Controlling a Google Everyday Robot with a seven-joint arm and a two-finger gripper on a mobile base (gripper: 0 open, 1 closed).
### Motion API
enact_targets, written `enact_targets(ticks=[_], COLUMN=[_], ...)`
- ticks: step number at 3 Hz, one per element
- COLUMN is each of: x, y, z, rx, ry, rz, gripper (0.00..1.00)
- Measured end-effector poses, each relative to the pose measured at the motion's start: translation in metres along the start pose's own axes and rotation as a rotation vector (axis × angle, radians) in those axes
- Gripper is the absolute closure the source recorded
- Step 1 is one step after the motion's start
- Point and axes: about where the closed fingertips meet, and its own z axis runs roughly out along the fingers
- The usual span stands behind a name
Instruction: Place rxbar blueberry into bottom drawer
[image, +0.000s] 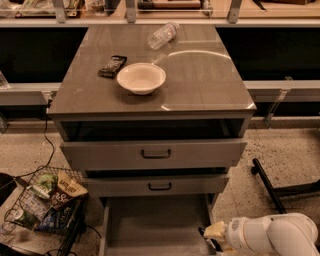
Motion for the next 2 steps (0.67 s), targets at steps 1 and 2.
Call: enact_targets(ticks=[1, 2], x=[-0.001, -0.032], y=[0.000, 0.004], z=[0.001, 0.033], rx=[-0.001, -0.029], ry=[0.000, -0.004], rz=[0.001, 0.023], gripper=[1.00, 1.00])
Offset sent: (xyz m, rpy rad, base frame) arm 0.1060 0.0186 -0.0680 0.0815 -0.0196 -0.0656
